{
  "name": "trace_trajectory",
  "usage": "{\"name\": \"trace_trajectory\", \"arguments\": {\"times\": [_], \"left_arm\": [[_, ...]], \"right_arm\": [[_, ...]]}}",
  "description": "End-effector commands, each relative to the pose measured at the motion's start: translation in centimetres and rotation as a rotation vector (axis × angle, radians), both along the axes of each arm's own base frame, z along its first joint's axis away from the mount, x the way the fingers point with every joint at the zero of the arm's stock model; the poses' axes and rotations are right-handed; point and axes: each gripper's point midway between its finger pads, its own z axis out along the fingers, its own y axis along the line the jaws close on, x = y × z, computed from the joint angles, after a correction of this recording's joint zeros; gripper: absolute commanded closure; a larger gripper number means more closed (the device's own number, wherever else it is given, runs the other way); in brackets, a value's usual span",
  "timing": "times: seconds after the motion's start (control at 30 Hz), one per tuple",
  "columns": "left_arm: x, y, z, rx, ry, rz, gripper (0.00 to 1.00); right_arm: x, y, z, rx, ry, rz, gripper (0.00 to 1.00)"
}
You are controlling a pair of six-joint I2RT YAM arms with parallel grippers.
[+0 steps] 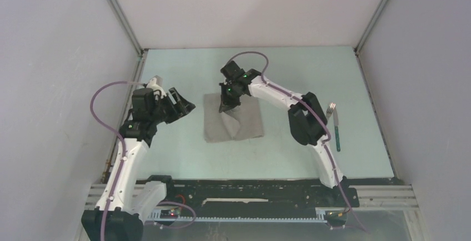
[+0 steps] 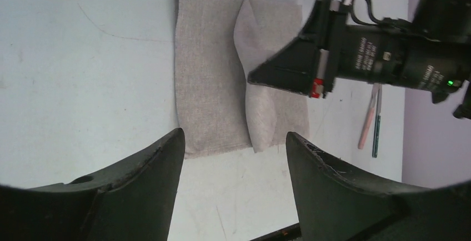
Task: Fold the napkin into a case and place the utensils inside
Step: Fold the rectangle-folded napkin at the center of the board.
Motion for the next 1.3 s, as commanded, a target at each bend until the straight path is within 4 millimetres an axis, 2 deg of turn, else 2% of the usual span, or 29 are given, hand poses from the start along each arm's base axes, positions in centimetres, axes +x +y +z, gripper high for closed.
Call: {"name": "trace_trajectory", "arguments": {"times": [0.0, 0.1, 0.23, 0.27, 0.33, 0.6, 0.9, 1.27], "left_arm": [[-0.5, 0.5, 0.6, 0.028, -0.010, -0.024, 0.27], [-0.6, 0.3, 0.5, 0.023, -0.009, -0.033, 0.27], [-0.8, 0.2, 0.5, 0.023, -0.012, -0.041, 0.27], [-0.6, 0.9, 0.4, 0.024, -0.011, -0.017, 0.26], [-0.6, 0.9, 0.4, 0.020, -0.010, -0.016, 0.27], [-0.7, 0.9, 0.3, 0.014, -0.008, -0.018, 0.26], [-0.7, 0.8, 0.5, 0.009, -0.011, -0.021, 0.27], [-0.7, 0.8, 0.4, 0.010, -0.007, -0.022, 0.26]], "right_arm": [[0.0, 3.5, 1.3, 0.097, 0.059, -0.010, 1.00], [0.2, 4.8, 1.2, 0.131, 0.067, -0.004, 1.00], [0.6, 5.6, 0.9, 0.161, 0.075, -0.006, 1.00], [0.8, 5.7, 1.0, 0.163, 0.064, -0.002, 1.00], [1.0, 6.0, 0.9, 0.165, 0.058, 0.002, 1.00], [1.0, 7.4, 0.6, 0.195, 0.086, 0.006, 1.00], [0.8, 7.5, -1.0, 0.176, 0.108, -0.003, 1.00], [0.9, 7.5, -2.0, 0.175, 0.130, -0.004, 1.00]]}}
